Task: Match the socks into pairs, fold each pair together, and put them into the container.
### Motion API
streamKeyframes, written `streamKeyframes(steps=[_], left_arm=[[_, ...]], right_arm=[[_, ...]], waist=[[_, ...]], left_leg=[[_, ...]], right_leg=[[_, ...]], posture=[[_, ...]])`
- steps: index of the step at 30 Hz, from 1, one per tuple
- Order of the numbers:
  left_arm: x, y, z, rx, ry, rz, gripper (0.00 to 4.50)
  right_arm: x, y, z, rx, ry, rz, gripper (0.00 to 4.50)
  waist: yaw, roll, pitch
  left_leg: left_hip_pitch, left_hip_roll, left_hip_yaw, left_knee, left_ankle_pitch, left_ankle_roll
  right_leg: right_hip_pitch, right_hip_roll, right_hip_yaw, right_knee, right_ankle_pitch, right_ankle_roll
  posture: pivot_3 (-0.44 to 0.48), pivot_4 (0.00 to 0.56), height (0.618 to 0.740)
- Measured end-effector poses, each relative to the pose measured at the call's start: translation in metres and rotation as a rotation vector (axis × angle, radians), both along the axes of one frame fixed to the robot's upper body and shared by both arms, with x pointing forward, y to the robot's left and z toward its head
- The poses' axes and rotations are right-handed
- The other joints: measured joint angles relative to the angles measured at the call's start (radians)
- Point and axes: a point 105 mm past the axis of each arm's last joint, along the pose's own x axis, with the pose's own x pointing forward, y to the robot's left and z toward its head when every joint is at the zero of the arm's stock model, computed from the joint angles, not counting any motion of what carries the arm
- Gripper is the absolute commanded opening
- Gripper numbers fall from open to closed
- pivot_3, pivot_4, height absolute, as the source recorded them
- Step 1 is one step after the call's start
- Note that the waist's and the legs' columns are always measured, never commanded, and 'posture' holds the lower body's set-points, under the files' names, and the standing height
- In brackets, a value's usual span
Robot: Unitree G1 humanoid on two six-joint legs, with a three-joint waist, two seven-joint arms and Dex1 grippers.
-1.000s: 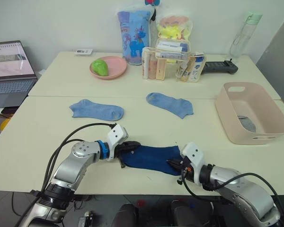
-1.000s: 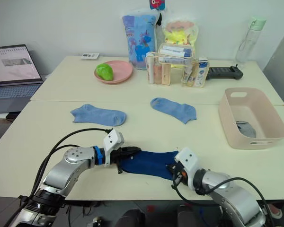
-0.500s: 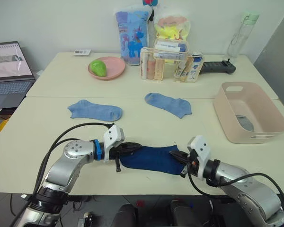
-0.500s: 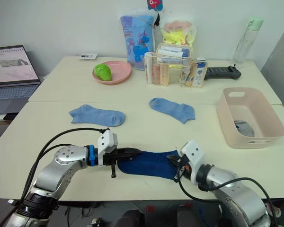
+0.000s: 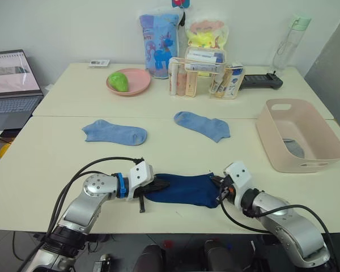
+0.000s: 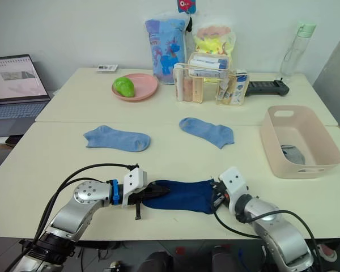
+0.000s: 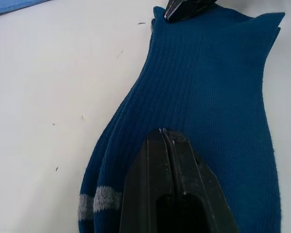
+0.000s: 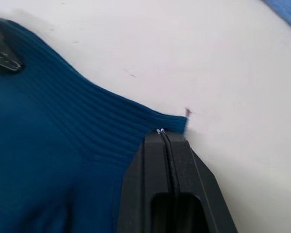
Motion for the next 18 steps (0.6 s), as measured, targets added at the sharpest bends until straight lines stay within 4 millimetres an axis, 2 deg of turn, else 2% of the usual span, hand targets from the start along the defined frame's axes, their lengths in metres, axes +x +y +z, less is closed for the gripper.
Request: streamKeyframes(steps=[2,5,8,10,14,18], left_arm=[[-0.001,-0.001,0.001,-0.014,0.006,-0.006,0.0],[-0.002,-0.007,0.005,-0.032,0.007,-0.039,0.0],[0.001,-0.019,0.016,-0.062,-0.021,-0.073,0.0],[0.004,-0.027,0.023,-0.074,-0.049,-0.098,0.0],[-0.001,-0.032,0.009,-0.046,-0.043,-0.132,0.0],[-0.004,-0.032,0.004,-0.045,-0.025,-0.133,0.0]], right_arm=[[-0.008,0.006,0.008,0.068,-0.007,0.044,0.04],[-0.019,0.018,0.031,0.162,-0.068,0.114,0.04],[-0.019,0.006,0.031,0.177,-0.056,0.06,0.63],[-0.018,-0.006,0.029,0.173,-0.048,0.012,1.28],[-0.015,-0.018,0.017,0.171,-0.006,-0.075,2.71],[-0.02,-0.018,0.007,0.169,0.036,-0.082,2.71]], waist=[[0.0,0.001,0.0],[-0.001,0.001,0.0],[0.004,0.0,0.001],[0.004,0.0,0.001],[-0.006,0.0,0.001],[-0.005,0.001,0.001]], left_leg=[[0.0,0.0,0.0,0.0,0.0,0.0],[0.0,0.0,0.0,0.0,0.0,0.0],[0.0,-0.001,-0.001,0.0,0.0,0.0],[0.0,-0.001,-0.001,0.0,0.0,0.0],[0.007,0.0,0.002,-0.004,0.0,0.0],[0.008,0.001,0.002,-0.005,0.0,0.0]], right_leg=[[0.0,0.0,0.0,0.0,0.0,0.0],[0.0,0.0,0.0,0.0,0.0,0.0],[0.002,0.0,-0.001,-0.002,0.0,0.0],[0.002,0.0,-0.001,-0.002,0.0,0.0],[0.004,0.001,0.001,-0.001,0.0,0.0],[0.005,0.001,0.001,-0.001,0.0,0.0]], posture=[[0.0,0.15,0.703],[0.0,0.15,0.703],[0.0,0.15,0.703],[0.0,0.15,0.703],[0.0,0.15,0.703],[0.0,0.15,0.703]])
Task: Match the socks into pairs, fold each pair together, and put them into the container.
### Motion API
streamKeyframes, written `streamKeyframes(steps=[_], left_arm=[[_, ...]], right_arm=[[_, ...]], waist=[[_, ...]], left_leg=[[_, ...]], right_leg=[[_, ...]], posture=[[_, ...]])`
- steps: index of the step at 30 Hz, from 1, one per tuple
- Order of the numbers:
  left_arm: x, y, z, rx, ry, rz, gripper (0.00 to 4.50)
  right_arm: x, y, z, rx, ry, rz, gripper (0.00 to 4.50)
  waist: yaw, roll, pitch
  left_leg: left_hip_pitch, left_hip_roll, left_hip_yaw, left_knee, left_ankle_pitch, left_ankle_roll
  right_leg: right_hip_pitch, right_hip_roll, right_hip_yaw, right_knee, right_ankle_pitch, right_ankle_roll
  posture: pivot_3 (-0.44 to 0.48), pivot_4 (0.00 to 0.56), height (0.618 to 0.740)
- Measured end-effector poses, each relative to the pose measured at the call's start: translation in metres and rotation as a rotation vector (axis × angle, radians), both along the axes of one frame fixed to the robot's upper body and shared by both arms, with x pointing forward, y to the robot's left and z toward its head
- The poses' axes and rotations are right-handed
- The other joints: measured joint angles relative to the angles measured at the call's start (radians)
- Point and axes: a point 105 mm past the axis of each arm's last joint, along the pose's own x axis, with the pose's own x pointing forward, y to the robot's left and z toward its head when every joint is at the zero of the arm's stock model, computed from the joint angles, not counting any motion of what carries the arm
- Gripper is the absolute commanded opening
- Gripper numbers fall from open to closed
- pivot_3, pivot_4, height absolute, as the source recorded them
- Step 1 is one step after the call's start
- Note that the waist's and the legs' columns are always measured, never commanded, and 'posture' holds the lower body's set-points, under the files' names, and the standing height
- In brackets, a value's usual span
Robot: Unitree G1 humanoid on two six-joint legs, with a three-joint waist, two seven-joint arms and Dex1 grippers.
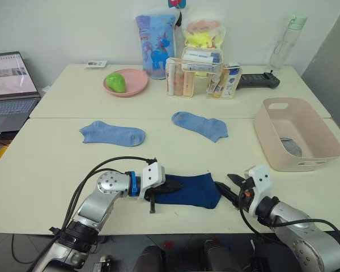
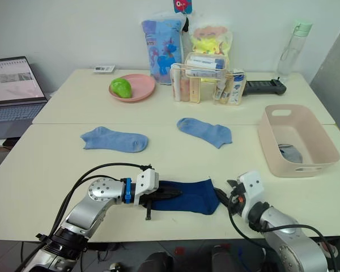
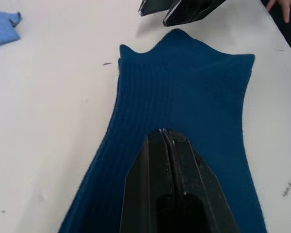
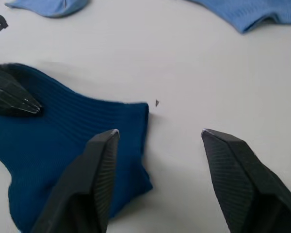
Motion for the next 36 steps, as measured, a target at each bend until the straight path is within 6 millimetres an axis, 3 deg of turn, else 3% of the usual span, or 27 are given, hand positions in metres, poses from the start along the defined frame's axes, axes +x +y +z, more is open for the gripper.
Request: streamKeyframes(steps=[9,17,23,32,36], left_arm=[[0.003,0.001,0.002,-0.001,-0.007,0.01,0.0],[0.003,0.001,0.001,-0.003,-0.002,0.016,0.0],[0.009,-0.008,0.009,-0.042,-0.005,0.026,0.0],[0.019,-0.023,0.016,-0.078,-0.031,0.016,0.0],[0.024,-0.039,0.012,-0.087,-0.033,0.01,0.0]], right_arm=[[-0.005,0.013,-0.017,-0.026,0.05,0.023,2.71],[-0.009,0.022,-0.019,-0.074,0.022,0.077,0.06],[-0.004,0.009,-0.014,-0.103,0.004,0.053,0.02],[0.005,-0.024,0.021,-0.077,-0.033,-0.021,0.02],[0.0,-0.015,0.038,-0.034,-0.029,0.045,0.02]], waist=[[0.002,0.0,0.0],[0.004,0.0,0.0],[0.005,0.0,0.0],[0.006,0.0,0.0],[0.005,0.0,0.0]], left_leg=[[0.003,0.0,-0.001,0.0,0.0,0.0],[0.003,0.0,-0.002,0.0,0.0,0.0],[0.002,-0.001,-0.001,0.0,0.0,0.0],[0.002,-0.001,-0.002,0.0,0.0,0.0],[0.002,0.0,-0.002,0.0,0.0,0.0]], right_leg=[[0.004,0.0,0.0,-0.002,0.0,0.0],[0.004,0.0,0.0,-0.002,0.0,0.0],[0.004,0.0,-0.001,-0.002,0.0,0.0],[0.004,0.0,-0.001,-0.002,0.0,0.0],[0.005,0.0,-0.001,-0.002,0.0,0.0]], posture=[[0.0,0.15,0.703],[0.0,0.15,0.703],[0.0,0.15,0.703],[0.0,0.15,0.703],[0.0,0.15,0.703]])
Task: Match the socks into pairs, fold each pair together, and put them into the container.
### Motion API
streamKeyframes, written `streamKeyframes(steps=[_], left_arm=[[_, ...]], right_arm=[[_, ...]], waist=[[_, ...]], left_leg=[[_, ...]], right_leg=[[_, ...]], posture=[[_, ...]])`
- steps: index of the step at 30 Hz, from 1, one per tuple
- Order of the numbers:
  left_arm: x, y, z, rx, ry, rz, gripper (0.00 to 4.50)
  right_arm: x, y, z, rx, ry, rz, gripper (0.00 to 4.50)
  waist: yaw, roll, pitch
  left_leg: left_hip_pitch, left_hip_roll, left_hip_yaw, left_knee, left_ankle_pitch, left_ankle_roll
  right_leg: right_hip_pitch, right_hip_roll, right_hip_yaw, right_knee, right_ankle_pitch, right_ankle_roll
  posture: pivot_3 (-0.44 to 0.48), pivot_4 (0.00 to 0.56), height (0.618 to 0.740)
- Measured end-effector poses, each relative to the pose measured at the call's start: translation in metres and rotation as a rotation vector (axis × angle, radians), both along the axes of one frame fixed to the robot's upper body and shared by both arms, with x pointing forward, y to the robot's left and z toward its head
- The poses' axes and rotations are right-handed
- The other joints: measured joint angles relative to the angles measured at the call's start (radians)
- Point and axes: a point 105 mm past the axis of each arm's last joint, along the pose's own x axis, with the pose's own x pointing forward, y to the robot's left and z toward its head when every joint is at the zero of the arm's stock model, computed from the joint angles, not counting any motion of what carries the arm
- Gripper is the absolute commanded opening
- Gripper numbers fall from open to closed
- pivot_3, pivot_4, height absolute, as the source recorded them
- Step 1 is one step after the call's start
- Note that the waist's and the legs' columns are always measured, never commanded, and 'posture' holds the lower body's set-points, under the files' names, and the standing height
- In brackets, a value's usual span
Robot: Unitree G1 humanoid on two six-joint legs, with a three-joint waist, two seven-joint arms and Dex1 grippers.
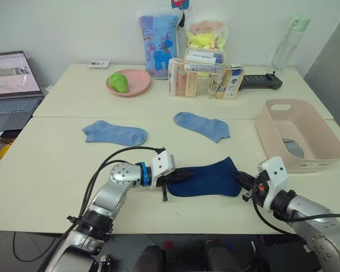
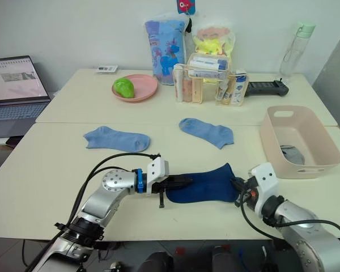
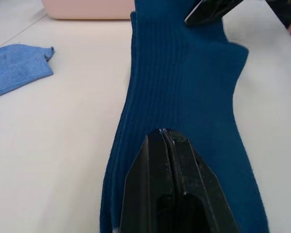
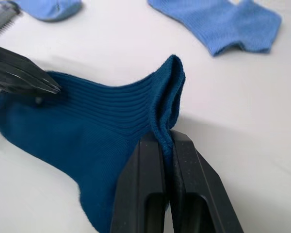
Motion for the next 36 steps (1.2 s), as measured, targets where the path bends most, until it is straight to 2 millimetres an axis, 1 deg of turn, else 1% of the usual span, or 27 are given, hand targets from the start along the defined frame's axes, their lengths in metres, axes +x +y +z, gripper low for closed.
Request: streamKeyframes(steps=[2,4,6,8,12,15,17,19,23,26,31,33,34,36], left_arm=[[-0.002,-0.007,-0.007,0.021,0.003,-0.016,0.0],[-0.002,-0.006,-0.017,0.058,0.006,-0.018,0.0],[-0.001,-0.005,-0.018,0.067,-0.011,-0.02,0.0],[-0.001,-0.005,-0.018,0.066,-0.015,-0.021,0.0],[0.0,0.0,-0.015,0.053,0.009,-0.003,0.0],[-0.002,0.017,-0.009,0.082,0.012,-0.006,0.0],[-0.002,0.031,-0.004,0.108,0.013,0.002,0.0],[-0.001,0.038,-0.003,0.118,0.02,0.021,0.0],[-0.003,0.036,-0.01,0.112,0.041,0.026,0.0],[-0.002,0.036,-0.012,0.115,0.036,0.028,0.0],[-0.001,0.032,-0.012,0.116,0.019,0.017,0.0],[-0.001,0.031,-0.012,0.113,0.023,0.019,0.0],[-0.001,0.031,-0.012,0.112,0.025,0.021,0.0],[0.0,0.032,-0.012,0.108,0.036,0.034,0.0]], right_arm=[[-0.004,0.012,0.004,0.05,0.032,0.051,0.02],[-0.006,0.026,0.007,0.114,0.061,0.085,0.02],[-0.007,0.042,0.01,0.174,0.092,0.129,0.02],[-0.007,0.053,0.011,0.206,0.12,0.155,0.02],[-0.001,0.058,0.008,0.229,0.174,0.143,0.02],[0.006,0.057,0.004,0.225,0.199,0.122,0.02],[0.008,0.059,0.003,0.237,0.218,0.128,0.02],[0.01,0.064,0.003,0.26,0.242,0.135,0.02],[0.014,0.074,-0.001,0.303,0.299,0.137,0.02],[0.016,0.078,-0.004,0.286,0.324,0.144,0.02],[0.017,0.092,-0.016,0.264,0.374,0.161,0.02],[0.02,0.095,-0.019,0.267,0.389,0.154,0.58],[0.021,0.095,-0.019,0.266,0.391,0.151,0.77],[0.02,0.097,-0.018,0.278,0.392,0.156,1.37]], waist=[[-0.002,0.0,0.0],[-0.004,0.0,0.0],[-0.002,0.0,0.0],[-0.001,0.0,0.0],[-0.001,0.0,0.0],[-0.007,0.0,0.0],[-0.008,0.001,0.001],[-0.005,0.001,0.001],[-0.001,0.001,0.001],[-0.002,0.001,0.001],[-0.002,0.001,0.001],[-0.002,0.001,0.001],[-0.002,0.001,0.001],[-0.002,0.001,0.001]], left_leg=[[0.0,0.0,0.0,0.0,0.0,0.0],[0.0,0.0,0.0,0.0,0.0,0.0],[0.0,0.0,0.0,0.0,0.0,0.0],[0.0,0.0,0.0,0.0,0.0,0.0],[0.0,0.0,-0.001,0.0,0.0,0.0],[0.0,0.001,-0.001,0.0,0.0,0.0],[0.0,0.001,-0.002,0.0,0.0,0.0],[0.0,0.0,-0.002,0.0,0.0,0.0],[-0.001,0.0,-0.002,0.0,0.0,0.0],[-0.001,0.0,-0.001,0.0,0.0,0.0],[-0.001,0.0,-0.002,0.0,0.0,0.0],[-0.001,0.0,-0.002,0.0,0.0,0.0],[-0.001,0.0,-0.002,0.0,0.0,0.0],[-0.001,0.0,-0.002,0.0,0.0,0.0]], right_leg=[[0.0,0.0,0.0,0.0,0.0,0.0],[0.0,0.0,0.0,0.0,0.0,0.0],[0.0,0.0,0.001,0.0,0.0,0.0],[0.0,0.0,0.001,0.0,0.0,0.0],[0.0,0.0,0.001,0.0,0.0,0.0],[0.0,0.0,0.001,0.0,0.0,0.0],[0.0,0.0,0.001,0.0,0.0,0.0],[0.0,0.0,0.0,0.0,0.0,0.0],[0.0,0.0,0.0,-0.001,0.0,0.0],[0.0,-0.001,0.0,-0.001,0.0,0.0],[0.0,-0.001,0.0,-0.001,0.0,0.0],[0.0,-0.001,0.0,-0.001,0.0,0.0],[0.0,-0.001,0.0,-0.001,0.0,0.0],[0.0,-0.001,0.0,-0.001,0.0,0.0]], posture=[[0.0,0.15,0.703],[0.0,0.15,0.703],[0.0,0.15,0.703],[0.0,0.15,0.703],[0.0,0.15,0.703],[0.0,0.15,0.703],[0.0,0.15,0.703],[0.0,0.15,0.703],[0.0,0.15,0.703],[0.0,0.15,0.703],[0.0,0.15,0.703],[0.0,0.15,0.703],[0.0,0.15,0.703],[0.0,0.15,0.703]])
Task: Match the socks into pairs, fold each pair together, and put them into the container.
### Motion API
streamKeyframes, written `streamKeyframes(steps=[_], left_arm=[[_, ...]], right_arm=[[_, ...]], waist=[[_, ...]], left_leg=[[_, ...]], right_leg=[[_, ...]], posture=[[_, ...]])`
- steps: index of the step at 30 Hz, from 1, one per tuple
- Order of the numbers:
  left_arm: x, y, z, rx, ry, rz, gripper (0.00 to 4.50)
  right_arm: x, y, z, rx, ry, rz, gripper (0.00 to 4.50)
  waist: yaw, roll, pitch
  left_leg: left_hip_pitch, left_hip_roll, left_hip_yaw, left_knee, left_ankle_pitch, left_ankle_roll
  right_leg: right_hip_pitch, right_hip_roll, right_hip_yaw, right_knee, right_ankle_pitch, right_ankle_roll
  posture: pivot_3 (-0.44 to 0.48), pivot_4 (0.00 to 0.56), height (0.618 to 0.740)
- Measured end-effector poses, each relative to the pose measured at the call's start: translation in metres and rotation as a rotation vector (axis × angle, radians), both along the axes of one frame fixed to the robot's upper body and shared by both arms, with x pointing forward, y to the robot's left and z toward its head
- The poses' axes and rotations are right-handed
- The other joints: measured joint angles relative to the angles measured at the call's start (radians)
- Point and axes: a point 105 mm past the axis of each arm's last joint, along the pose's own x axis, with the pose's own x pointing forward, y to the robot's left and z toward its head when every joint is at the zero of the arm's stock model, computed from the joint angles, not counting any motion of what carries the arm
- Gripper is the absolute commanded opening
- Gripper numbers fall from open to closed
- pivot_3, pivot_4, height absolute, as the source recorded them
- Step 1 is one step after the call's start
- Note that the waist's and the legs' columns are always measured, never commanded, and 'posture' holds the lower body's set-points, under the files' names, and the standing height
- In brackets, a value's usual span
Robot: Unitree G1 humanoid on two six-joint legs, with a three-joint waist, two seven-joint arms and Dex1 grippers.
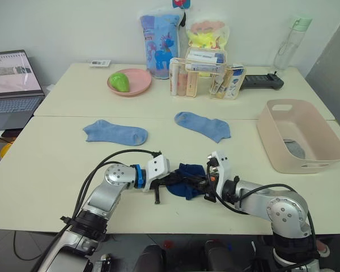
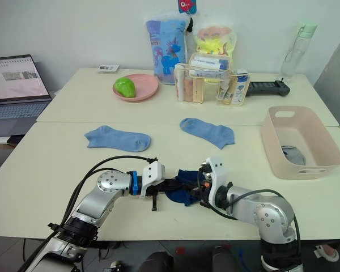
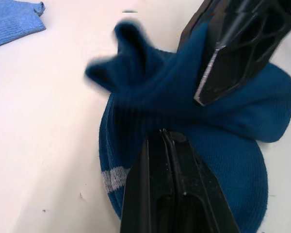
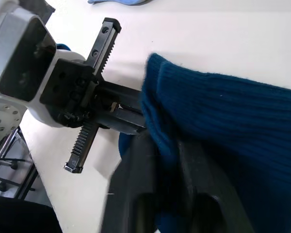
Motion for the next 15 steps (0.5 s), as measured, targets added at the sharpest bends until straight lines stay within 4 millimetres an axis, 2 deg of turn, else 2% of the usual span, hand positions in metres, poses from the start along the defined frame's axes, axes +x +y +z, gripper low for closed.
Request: streamKeyframes(steps=[3,8,12,13,14,15], left_arm=[[0.003,0.004,0.001,-0.014,0.02,0.042,0.0],[0.02,0.032,0.012,-0.086,0.092,0.234,0.0],[0.025,0.05,0.026,-0.135,0.107,0.308,0.0],[0.026,0.056,0.033,-0.139,0.096,0.318,0.0],[0.026,0.062,0.041,-0.141,0.079,0.316,0.0],[0.025,0.063,0.047,-0.135,0.063,0.301,0.0]], right_arm=[[-0.003,0.004,0.006,0.018,-0.01,0.027,2.37],[-0.004,-0.003,0.024,-0.015,-0.099,0.057,4.05],[-0.002,-0.021,0.029,-0.124,-0.186,0.064,4.05],[0.003,-0.033,0.03,-0.197,-0.233,0.042,3.61],[0.009,-0.04,0.031,-0.233,-0.266,0.01,3.41],[0.013,-0.044,0.032,-0.244,-0.283,-0.013,3.03]], waist=[[0.0,0.0,0.0],[-0.002,0.0,0.0],[-0.002,0.001,0.002],[-0.001,0.001,0.002],[-0.001,0.0,0.002],[-0.001,0.0,0.002]], left_leg=[[0.0,0.0,0.0,0.0,0.0,0.0],[0.0,0.0,-0.001,0.0,0.0,0.0],[-0.001,0.0,-0.001,0.0,0.0,0.0],[-0.001,0.0,-0.001,0.0,0.0,0.0],[-0.001,0.0,-0.001,0.0,0.0,0.0],[-0.001,0.0,-0.002,0.0,0.0,0.0]], right_leg=[[0.0,0.0,0.0,0.0,0.0,0.0],[0.0,0.0,-0.001,0.0,0.0,0.0],[0.0,0.0,-0.001,-0.001,0.0,0.0],[0.0,0.0,-0.001,-0.001,0.0,0.0],[0.0,0.0,-0.001,-0.001,0.0,0.0],[0.0,0.0,-0.001,-0.001,0.0,0.0]], posture=[[0.0,0.15,0.703],[0.0,0.15,0.703],[0.0,0.15,0.703],[0.0,0.15,0.703],[0.0,0.15,0.703],[0.0,0.15,0.703]])
